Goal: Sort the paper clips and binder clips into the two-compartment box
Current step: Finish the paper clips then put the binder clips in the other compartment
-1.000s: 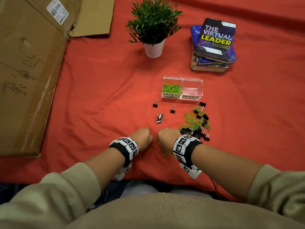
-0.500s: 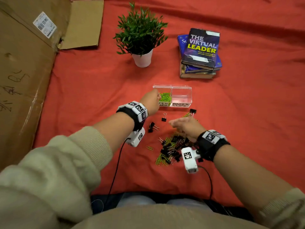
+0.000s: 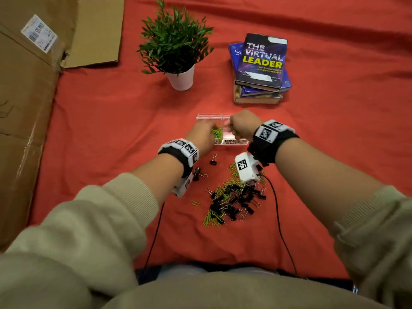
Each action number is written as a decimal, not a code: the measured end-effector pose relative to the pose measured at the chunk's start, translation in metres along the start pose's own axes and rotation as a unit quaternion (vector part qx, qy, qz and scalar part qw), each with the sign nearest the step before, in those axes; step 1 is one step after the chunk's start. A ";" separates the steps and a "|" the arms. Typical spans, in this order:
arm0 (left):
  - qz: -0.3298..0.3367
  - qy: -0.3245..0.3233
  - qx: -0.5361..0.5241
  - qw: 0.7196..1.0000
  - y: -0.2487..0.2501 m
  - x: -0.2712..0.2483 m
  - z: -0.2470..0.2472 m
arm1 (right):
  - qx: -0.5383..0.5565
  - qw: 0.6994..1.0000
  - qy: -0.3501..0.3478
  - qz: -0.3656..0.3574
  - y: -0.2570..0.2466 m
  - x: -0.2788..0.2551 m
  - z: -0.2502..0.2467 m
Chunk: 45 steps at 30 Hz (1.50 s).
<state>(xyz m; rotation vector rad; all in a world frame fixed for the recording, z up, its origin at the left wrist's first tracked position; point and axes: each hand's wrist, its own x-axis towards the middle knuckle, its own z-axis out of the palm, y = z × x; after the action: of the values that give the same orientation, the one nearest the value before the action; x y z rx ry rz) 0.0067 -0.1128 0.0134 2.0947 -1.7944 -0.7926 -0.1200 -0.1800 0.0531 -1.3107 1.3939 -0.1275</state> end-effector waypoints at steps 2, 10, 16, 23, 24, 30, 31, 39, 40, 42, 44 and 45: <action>0.008 0.071 -0.042 0.997 -0.005 -0.024 -0.001 | -0.131 0.990 0.012 -0.042 -0.009 0.012 0.012; -0.035 0.071 -0.112 0.991 -0.008 -0.050 0.004 | -0.326 0.935 0.030 -0.137 -0.010 0.007 0.047; -0.124 0.081 -0.094 0.985 -0.041 -0.081 0.027 | -0.259 0.947 0.043 -0.186 0.015 -0.021 0.033; -0.109 0.052 -0.005 0.993 -0.048 -0.067 0.048 | -0.371 0.916 -0.067 -0.136 0.103 -0.053 0.028; -0.111 0.052 0.006 0.992 -0.044 -0.061 0.049 | -0.382 0.909 -0.080 -0.146 0.111 -0.058 0.029; -0.155 0.017 0.061 0.986 -0.038 -0.042 0.055 | -0.442 0.875 -0.094 -0.176 0.135 -0.067 0.033; -0.156 0.010 0.065 0.986 -0.038 -0.040 0.055 | -0.443 0.876 -0.081 -0.173 0.137 -0.065 0.029; -0.162 0.018 0.083 0.983 -0.034 -0.041 0.055 | -0.404 0.894 -0.014 -0.195 0.128 -0.075 0.021; -0.162 0.020 0.079 0.983 -0.035 -0.041 0.054 | -0.403 0.889 -0.045 -0.212 0.126 -0.080 0.030; -0.165 0.017 0.076 0.983 -0.035 -0.041 0.053 | -0.423 0.869 -0.105 -0.235 0.127 -0.091 0.051; -0.166 0.010 0.083 0.982 -0.034 -0.040 0.050 | -0.477 0.832 -0.128 -0.252 0.133 -0.097 0.068; -0.164 0.005 0.090 0.982 -0.032 -0.041 0.049 | -0.495 0.822 -0.126 -0.254 0.137 -0.099 0.073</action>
<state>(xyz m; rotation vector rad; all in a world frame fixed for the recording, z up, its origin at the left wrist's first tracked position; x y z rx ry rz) 0.0026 -0.0601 -0.0341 2.5512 -1.5871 -0.7168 -0.1766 -0.0159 -0.0067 -2.4467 0.8185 0.4726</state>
